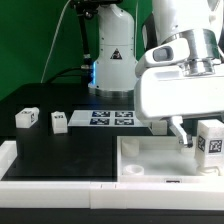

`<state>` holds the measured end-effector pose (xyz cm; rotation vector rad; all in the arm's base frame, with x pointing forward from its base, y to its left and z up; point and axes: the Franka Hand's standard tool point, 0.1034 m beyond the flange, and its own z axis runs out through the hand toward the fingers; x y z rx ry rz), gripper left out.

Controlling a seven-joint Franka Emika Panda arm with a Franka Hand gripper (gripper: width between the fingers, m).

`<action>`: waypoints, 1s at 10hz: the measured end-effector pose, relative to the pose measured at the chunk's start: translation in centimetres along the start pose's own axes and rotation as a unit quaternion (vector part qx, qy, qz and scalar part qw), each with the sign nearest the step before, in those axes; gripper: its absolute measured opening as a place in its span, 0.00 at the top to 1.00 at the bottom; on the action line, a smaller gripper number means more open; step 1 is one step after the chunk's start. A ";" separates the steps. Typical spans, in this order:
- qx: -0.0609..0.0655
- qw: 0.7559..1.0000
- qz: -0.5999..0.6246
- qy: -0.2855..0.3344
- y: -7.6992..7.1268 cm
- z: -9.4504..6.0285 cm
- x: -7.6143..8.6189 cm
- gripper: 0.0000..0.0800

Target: Assemble one leg

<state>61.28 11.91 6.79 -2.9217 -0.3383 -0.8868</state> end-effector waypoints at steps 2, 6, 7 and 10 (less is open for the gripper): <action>0.000 1.000 0.000 0.000 0.0 0.0 0.0 0.21; 0.002 1.000 0.004 -0.010 0.2 -1.7 1.7 0.19; 0.003 1.000 0.004 -0.017 0.4 -2.2 2.3 0.19; 0.011 0.999 0.005 -0.046 0.2 -2.3 2.6 0.19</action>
Offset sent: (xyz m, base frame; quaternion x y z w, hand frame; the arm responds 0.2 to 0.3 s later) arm 0.0000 0.0000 0.0000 0.0000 0.0000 0.0000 1.0000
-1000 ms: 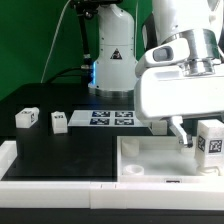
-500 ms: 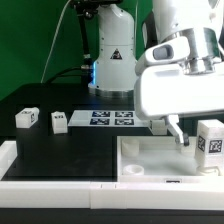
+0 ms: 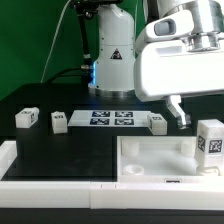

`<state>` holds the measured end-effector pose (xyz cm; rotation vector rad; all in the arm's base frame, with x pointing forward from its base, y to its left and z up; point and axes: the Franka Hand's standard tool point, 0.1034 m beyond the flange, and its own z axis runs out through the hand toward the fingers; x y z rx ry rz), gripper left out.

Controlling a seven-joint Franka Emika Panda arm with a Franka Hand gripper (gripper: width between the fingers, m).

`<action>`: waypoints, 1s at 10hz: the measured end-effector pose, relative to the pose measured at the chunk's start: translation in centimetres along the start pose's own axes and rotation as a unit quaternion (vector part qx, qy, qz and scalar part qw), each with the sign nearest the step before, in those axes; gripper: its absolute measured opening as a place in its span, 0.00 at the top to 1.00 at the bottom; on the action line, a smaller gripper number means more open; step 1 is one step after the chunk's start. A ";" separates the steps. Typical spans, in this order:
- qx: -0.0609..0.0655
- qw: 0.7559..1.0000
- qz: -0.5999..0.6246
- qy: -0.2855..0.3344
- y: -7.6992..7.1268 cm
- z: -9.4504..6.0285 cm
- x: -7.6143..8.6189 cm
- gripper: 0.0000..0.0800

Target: Assemble one leg

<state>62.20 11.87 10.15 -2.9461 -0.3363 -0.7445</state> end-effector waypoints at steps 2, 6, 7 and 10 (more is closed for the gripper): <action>0.014 0.997 0.016 -0.072 -0.5 0.3 -0.4 0.19; 0.042 0.966 0.012 -0.255 0.2 0.7 -0.9 0.19; 0.046 0.961 0.010 -0.273 0.2 1.0 -0.7 0.19; 0.046 0.961 0.010 -0.271 0.2 1.2 -0.5 0.33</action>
Offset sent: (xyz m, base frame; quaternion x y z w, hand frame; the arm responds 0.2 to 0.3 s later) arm 0.0175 -0.0174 -0.0069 -0.0217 -0.2573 -0.0366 0.9654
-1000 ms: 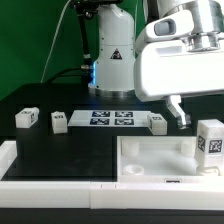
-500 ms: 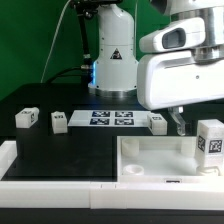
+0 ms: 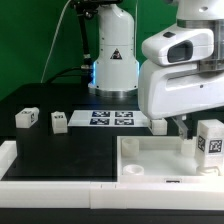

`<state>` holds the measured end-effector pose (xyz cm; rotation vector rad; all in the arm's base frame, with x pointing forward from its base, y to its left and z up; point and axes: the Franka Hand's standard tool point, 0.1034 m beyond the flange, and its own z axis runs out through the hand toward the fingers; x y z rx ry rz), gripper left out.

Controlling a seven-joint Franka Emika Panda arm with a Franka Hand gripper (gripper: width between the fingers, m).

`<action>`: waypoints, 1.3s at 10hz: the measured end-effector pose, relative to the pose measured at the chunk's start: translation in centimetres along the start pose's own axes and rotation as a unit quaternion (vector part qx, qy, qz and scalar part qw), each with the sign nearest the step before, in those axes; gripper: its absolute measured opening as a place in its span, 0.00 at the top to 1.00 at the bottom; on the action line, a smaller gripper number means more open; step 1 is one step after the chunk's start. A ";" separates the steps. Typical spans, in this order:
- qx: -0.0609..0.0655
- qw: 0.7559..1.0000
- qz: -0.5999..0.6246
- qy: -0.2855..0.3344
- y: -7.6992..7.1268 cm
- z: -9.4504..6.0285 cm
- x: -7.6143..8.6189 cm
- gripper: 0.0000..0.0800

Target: Assemble one leg

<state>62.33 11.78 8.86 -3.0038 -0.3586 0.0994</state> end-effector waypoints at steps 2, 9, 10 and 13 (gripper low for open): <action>-0.001 1.000 0.000 0.000 0.1 0.0 0.0 0.50; 0.019 0.933 0.358 0.023 0.2 0.2 0.0 0.63; 0.019 0.903 0.428 0.025 0.1 0.2 0.1 0.63; 0.027 0.812 0.582 0.027 0.0 0.2 0.4 0.63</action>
Offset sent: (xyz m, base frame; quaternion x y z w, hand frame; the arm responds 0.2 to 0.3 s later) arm 0.0000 0.0000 0.0000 0.0000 0.0000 0.0899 0.9960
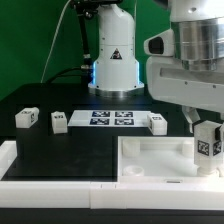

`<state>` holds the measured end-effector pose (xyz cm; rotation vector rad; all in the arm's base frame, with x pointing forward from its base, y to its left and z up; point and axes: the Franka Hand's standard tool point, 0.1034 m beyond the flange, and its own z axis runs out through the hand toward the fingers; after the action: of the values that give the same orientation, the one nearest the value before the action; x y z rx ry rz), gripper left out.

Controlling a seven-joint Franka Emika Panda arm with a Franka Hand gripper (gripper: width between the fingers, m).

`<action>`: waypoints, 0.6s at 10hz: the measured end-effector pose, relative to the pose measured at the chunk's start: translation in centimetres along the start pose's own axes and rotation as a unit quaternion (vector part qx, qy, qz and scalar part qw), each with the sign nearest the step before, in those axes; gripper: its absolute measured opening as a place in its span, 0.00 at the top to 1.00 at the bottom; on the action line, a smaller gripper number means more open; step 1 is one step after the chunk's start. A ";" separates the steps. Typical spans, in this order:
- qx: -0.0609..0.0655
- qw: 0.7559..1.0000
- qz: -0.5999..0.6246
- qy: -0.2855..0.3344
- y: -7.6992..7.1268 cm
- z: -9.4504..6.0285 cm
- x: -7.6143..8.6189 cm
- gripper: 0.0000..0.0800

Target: Assemble one leg

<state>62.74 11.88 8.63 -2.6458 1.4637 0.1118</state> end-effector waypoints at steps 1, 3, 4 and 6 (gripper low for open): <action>0.001 1.000 0.027 -0.001 -0.1 0.0 -0.1 0.63; 0.002 1.000 0.027 -0.003 -0.1 0.0 -0.1 0.62; 0.002 1.000 0.002 -0.003 -0.1 0.0 -0.2 0.41; -0.001 0.995 -0.104 -0.001 -0.1 0.0 -0.2 0.24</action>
Offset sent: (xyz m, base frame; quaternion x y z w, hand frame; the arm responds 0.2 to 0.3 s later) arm 0.0000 0.0000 0.0000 0.0000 0.0000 -0.0899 0.9960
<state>62.66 12.12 8.61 -2.7790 1.1768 0.0969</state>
